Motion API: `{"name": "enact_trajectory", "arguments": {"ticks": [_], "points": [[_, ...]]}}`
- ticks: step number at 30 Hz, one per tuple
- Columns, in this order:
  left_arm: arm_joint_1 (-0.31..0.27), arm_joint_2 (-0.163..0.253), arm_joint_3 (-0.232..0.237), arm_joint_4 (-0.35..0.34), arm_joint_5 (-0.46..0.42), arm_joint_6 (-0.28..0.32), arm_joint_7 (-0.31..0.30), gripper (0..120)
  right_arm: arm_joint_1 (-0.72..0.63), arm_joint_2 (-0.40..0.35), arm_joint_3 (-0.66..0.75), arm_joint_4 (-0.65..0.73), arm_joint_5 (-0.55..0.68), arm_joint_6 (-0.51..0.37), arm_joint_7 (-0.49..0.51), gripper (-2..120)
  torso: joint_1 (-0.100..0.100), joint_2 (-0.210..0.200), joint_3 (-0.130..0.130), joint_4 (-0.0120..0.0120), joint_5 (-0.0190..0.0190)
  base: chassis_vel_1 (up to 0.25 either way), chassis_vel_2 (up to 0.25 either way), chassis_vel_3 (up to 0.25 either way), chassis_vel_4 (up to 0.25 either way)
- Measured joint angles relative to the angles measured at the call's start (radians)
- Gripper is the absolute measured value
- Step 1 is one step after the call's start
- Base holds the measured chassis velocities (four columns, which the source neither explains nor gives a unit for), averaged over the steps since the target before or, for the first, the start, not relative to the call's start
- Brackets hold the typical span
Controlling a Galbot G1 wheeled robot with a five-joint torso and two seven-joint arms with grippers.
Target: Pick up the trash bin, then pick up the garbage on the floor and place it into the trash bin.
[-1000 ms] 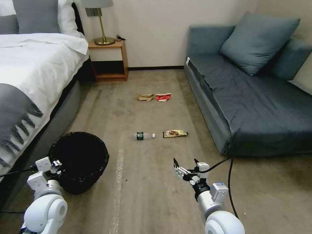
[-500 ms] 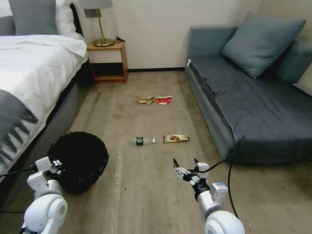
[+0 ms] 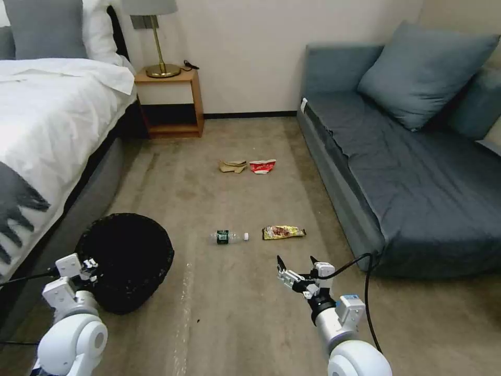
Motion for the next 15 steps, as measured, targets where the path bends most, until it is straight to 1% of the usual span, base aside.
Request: {"name": "enact_trajectory", "arguments": {"ticks": [8,15], "points": [[-0.003,0.002,0.0,0.013,-0.001,-0.007,0.0,8,-0.005,0.011,-0.002,0.0,-0.007,0.002,-0.003,100,0.0,0.0,0.0,-0.0001,0.0,-0.086,0.072,0.087,-0.093],[-0.011,0.006,0.0,0.027,-0.002,-0.012,0.002,8,0.001,0.018,-0.003,-0.006,-0.009,0.002,-0.003,100,0.0,0.0,0.0,0.0,0.0,-0.093,0.095,0.095,-0.095]]}}
